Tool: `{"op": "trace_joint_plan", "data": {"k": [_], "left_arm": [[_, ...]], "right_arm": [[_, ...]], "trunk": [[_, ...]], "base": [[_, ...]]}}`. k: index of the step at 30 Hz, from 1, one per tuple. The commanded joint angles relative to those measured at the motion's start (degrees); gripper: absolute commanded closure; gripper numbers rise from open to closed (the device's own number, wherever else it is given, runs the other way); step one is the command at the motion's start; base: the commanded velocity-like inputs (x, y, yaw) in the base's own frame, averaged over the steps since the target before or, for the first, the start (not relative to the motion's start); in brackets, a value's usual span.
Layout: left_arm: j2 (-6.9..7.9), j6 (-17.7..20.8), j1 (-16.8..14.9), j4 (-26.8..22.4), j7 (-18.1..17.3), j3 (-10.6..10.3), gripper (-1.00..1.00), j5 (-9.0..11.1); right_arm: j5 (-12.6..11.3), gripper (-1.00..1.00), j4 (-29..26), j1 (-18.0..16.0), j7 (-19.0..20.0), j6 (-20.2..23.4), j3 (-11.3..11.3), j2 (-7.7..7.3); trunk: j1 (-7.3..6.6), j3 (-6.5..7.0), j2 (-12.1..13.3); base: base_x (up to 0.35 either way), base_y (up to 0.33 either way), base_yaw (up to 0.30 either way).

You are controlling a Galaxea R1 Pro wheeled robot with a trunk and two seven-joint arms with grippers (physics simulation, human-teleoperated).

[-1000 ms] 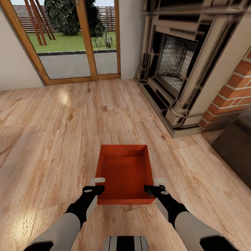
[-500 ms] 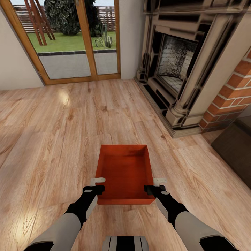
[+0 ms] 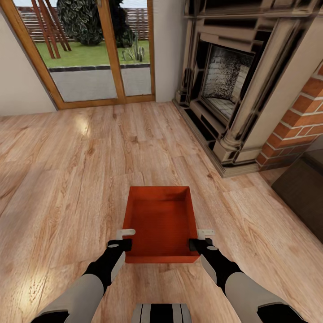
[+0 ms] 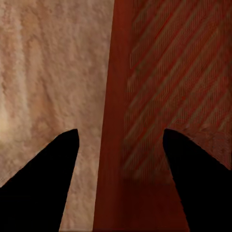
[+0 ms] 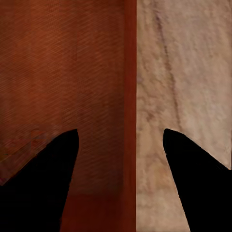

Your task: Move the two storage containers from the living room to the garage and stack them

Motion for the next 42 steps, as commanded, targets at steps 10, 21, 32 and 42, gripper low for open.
{"op": "trace_joint_plan", "data": {"k": [10,21,32,42], "left_arm": [[-0.07,0.07,0.00,-0.19,-0.18,0.30,1.00,-0.42],[-0.16,-0.02,0.00,-0.20,0.06,-0.07,1.00,-0.49],[-0.16,-0.02,0.00,-0.20,0.11,0.09,1.00,-0.49],[-0.16,-0.02,0.00,-0.20,0.06,0.21,1.00,-0.49]], "right_arm": [[-0.42,1.00,-0.12,0.00,-0.31,0.34,0.48,0.03],[-0.42,1.00,-0.12,0.00,-0.43,0.28,0.48,0.04],[-0.48,1.00,-0.12,0.00,-0.51,0.36,0.48,-0.04],[-0.43,1.00,-0.12,0.00,-0.53,0.35,0.48,0.05]], "trunk": [[-0.01,-0.04,-0.01],[-0.01,-0.04,-0.01],[-0.01,-0.04,-0.01],[-0.01,-0.04,-0.01]], "base": [[0.000,0.000,0.000],[0.000,0.000,0.000],[0.000,0.000,0.000],[0.000,0.000,0.000]]}}
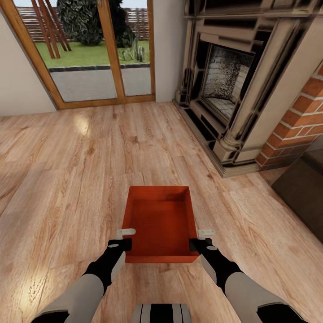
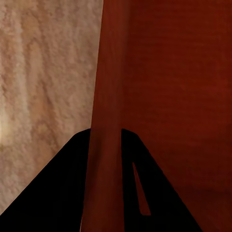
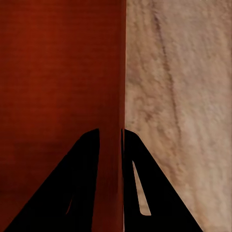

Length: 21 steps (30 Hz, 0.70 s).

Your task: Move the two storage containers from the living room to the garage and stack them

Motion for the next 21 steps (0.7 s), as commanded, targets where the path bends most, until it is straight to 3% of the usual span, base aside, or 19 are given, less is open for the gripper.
{"op": "trace_joint_plan", "data": {"k": [1,21], "left_arm": [[-0.10,0.33,-0.01,-0.11,0.01,0.25,1.00,-0.37],[-0.10,0.33,-0.01,-0.11,-0.03,0.30,1.00,-0.29]], "right_arm": [[-0.58,1.00,-0.09,0.01,-0.07,0.32,0.31,0.01],[-0.57,1.00,-0.09,0.01,-0.07,0.29,0.31,0.00]], "trunk": [[-0.01,-0.04,-0.01],[-3.96,3.19,7.20]], "base": [[0.000,0.000,0.000],[0.000,0.000,0.000]]}}
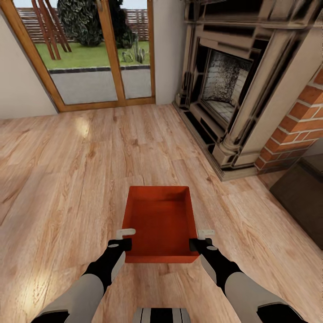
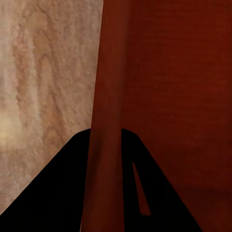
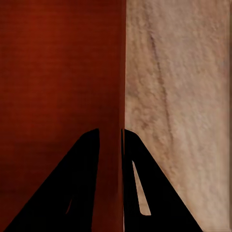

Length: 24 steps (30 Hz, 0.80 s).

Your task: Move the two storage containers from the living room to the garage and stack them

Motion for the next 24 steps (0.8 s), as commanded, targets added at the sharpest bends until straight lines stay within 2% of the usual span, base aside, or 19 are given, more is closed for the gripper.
{"op": "trace_joint_plan", "data": {"k": [1,24], "left_arm": [[-0.10,0.32,0.00,-0.10,-0.01,0.30,1.00,-0.26],[-0.10,0.32,0.00,-0.10,-0.10,0.50,1.00,-0.26]], "right_arm": [[-0.55,1.00,-0.11,0.01,-0.06,0.33,0.31,-0.01],[-0.55,1.00,-0.11,0.01,-0.02,0.27,0.31,-0.01]], "trunk": [[-0.23,0.15,0.40],[-5.29,4.28,9.63]], "base": [[0.000,0.000,0.000],[0.000,0.000,0.000]]}}
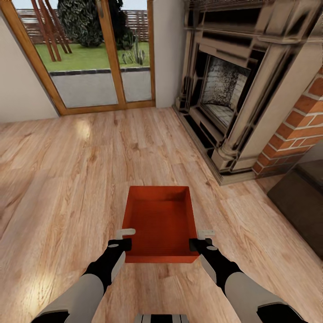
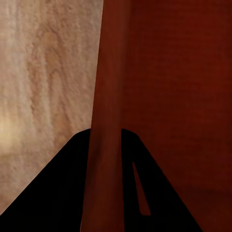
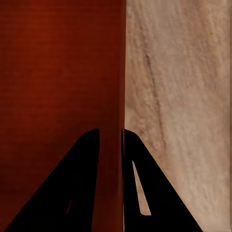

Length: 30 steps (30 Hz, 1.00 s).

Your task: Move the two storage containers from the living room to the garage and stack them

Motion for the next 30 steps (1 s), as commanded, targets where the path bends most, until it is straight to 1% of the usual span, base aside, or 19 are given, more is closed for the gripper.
{"op": "trace_joint_plan", "data": {"k": [1,26,30], "left_arm": [[-0.09,0.32,-0.01,-0.08,-0.04,0.37,1.00,-0.15],[-0.09,0.32,-0.01,-0.08,-0.04,0.37,1.00,-0.15],[-0.09,0.32,-0.01,-0.08,-0.04,0.37,1.00,-0.15]], "right_arm": [[-0.54,1.00,-0.14,0.01,-0.04,0.32,0.33,-0.02],[-0.54,1.00,-0.15,0.01,-0.02,0.67,0.36,-0.10],[-0.47,1.00,-0.14,0.01,-0.08,0.74,0.41,0.36]], "trunk": [[-0.23,0.15,0.40],[-5.72,4.64,10.43],[-6.60,5.35,12.03]], "base": [[0.000,0.000,0.000],[0.000,0.000,0.000],[0.000,0.000,0.000]]}}
